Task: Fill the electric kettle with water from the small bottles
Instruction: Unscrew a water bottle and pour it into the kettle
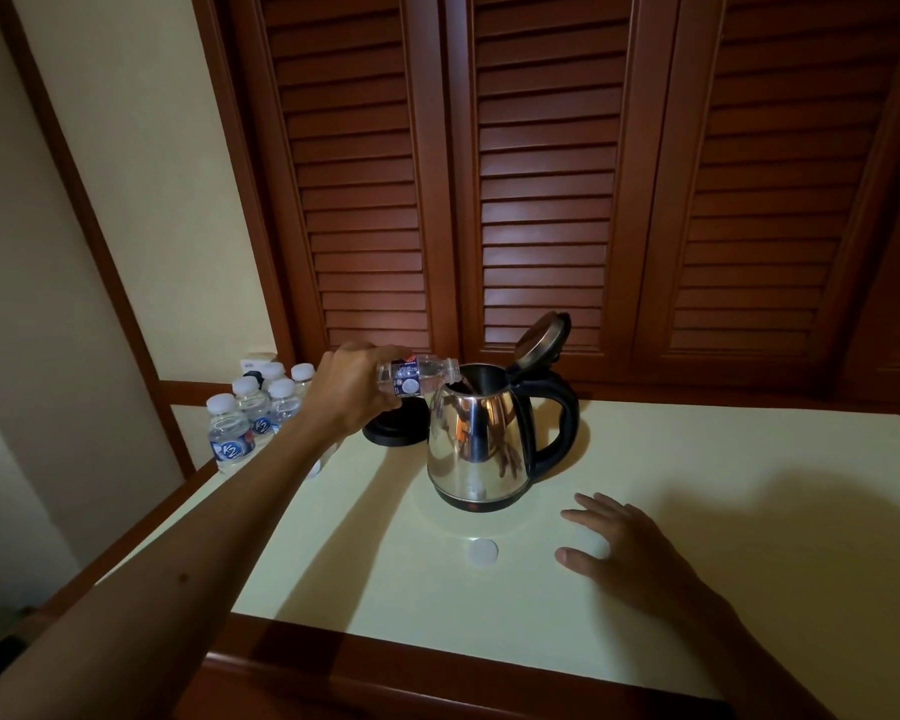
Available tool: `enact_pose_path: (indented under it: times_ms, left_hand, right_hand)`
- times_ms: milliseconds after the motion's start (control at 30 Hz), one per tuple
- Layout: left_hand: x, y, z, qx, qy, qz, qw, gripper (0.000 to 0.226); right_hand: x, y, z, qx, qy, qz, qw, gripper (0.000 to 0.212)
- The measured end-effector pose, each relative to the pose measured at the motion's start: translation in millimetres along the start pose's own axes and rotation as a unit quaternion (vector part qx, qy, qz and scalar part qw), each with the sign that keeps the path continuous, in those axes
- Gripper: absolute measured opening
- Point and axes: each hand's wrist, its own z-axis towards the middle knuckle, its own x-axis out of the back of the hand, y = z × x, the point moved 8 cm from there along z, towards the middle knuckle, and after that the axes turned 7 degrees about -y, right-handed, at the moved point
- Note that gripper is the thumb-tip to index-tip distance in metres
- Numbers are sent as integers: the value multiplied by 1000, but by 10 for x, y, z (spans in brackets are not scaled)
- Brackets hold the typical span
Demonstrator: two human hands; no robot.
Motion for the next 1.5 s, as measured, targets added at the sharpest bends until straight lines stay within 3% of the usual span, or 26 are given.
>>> enact_pose_path:
  times_ms: [300,1500]
  left_hand:
    - [25,17,4,-28,17,3,999,65]
    - [104,143,134,-96,32,93,991,56]
  right_hand:
    - [-7,4,5,3,2,6,1000,69]
    - [48,-23,-27,3,14,17,1000,59]
